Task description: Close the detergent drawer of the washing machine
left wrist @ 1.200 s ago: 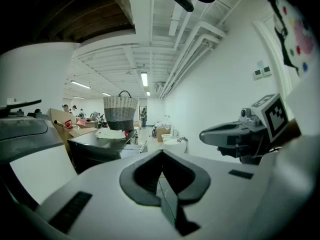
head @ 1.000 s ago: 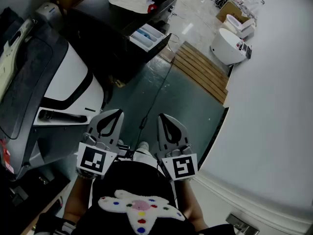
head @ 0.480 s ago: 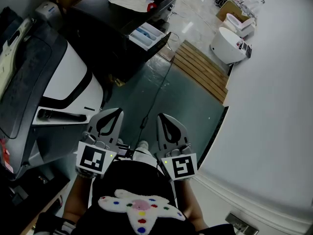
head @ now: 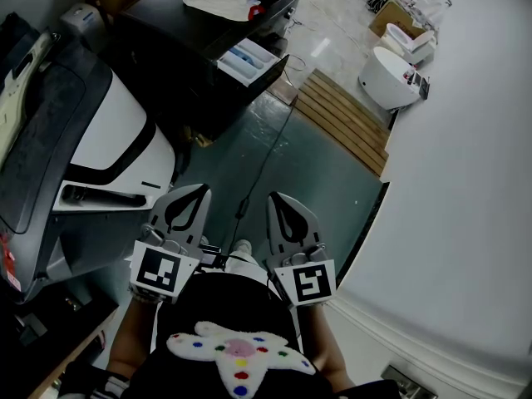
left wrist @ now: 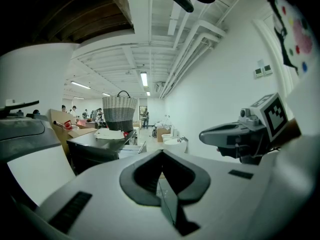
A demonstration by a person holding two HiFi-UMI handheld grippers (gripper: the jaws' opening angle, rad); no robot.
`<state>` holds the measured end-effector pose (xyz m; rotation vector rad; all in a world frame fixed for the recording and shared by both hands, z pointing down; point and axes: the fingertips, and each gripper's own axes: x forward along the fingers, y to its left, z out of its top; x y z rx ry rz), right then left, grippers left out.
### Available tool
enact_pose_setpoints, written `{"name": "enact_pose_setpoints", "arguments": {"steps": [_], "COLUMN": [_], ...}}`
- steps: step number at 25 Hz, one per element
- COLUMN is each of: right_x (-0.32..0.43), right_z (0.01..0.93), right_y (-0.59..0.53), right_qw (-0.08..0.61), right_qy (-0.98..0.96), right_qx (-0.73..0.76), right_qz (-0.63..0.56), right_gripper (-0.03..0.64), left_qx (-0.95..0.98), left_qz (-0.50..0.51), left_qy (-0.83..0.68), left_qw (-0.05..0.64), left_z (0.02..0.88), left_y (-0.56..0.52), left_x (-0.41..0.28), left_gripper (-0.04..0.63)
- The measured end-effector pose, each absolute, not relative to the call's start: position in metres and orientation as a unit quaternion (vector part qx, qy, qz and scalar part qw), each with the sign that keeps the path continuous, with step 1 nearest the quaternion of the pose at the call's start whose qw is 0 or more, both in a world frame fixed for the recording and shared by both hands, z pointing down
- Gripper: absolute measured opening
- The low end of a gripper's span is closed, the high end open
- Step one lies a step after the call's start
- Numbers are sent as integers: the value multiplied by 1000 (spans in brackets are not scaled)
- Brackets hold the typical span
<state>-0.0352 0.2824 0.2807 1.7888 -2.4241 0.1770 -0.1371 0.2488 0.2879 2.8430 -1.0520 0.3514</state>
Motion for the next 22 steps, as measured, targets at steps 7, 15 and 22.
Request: {"name": "enact_pose_setpoints", "arguments": {"steps": [7, 15, 22], "right_x": [-25, 4, 21], "right_z": [279, 279, 284], "right_y": [284, 292, 308], "right_qw": [60, 61, 60], "right_qy": [-807, -821, -835], "right_qx": [584, 566, 545], "right_qz": [53, 47, 46], "right_gripper": [-2, -2, -2], "left_qx": [926, 914, 899], "left_qz": [111, 106, 112], "left_qy": [-357, -389, -419], "left_qw": [47, 47, 58], "left_z": [287, 285, 298], "left_y": [248, 257, 277], "left_x": [-128, -108, -97], "left_gripper": [11, 11, 12]}}
